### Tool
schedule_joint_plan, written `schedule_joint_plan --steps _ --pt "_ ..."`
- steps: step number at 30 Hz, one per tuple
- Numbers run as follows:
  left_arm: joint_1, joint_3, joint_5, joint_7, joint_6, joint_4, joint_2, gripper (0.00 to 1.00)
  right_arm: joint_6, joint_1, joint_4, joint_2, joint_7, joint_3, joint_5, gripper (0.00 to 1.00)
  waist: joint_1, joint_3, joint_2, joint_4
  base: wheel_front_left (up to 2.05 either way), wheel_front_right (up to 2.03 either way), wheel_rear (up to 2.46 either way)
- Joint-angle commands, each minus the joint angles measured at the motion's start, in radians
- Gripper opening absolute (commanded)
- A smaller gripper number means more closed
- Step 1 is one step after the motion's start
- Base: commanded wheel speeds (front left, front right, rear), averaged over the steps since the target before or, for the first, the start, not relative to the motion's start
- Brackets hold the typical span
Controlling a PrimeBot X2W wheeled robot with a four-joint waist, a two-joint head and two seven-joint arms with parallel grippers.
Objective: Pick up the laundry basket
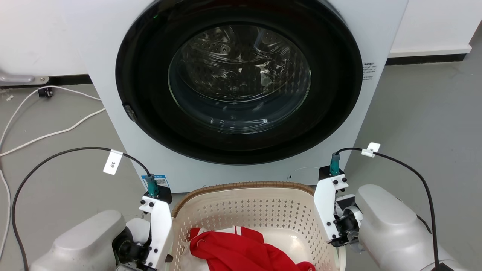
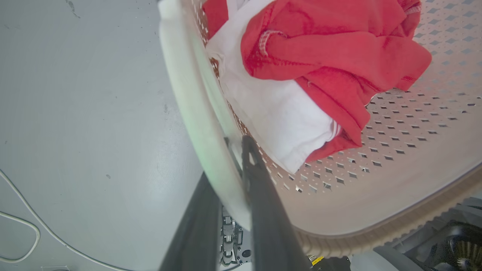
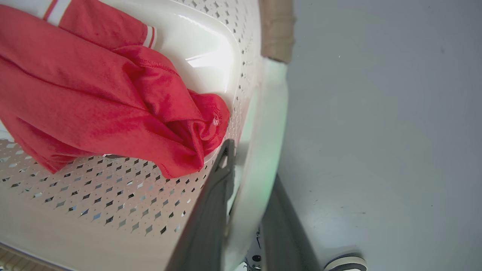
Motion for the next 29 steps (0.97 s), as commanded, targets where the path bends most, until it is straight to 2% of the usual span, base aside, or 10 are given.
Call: schedule_joint_plan --steps 1,29 --pt "-0.005 -0.006 0.007 0.009 -0.013 -0.008 -0.007 0.0 0.0 -0.02 -0.004 0.001 -0.009 0.005 0.001 0.0 0.0 0.0 0.0 0.0 0.0 0.0 0.0" --pt "-0.01 -0.007 0.008 0.016 -0.013 0.007 -0.01 0.0 0.0 -0.032 0.016 0.001 -0.043 0.027 0.045 0.0 0.0 0.005 0.0 0.0 0.0 0.0 0.0"
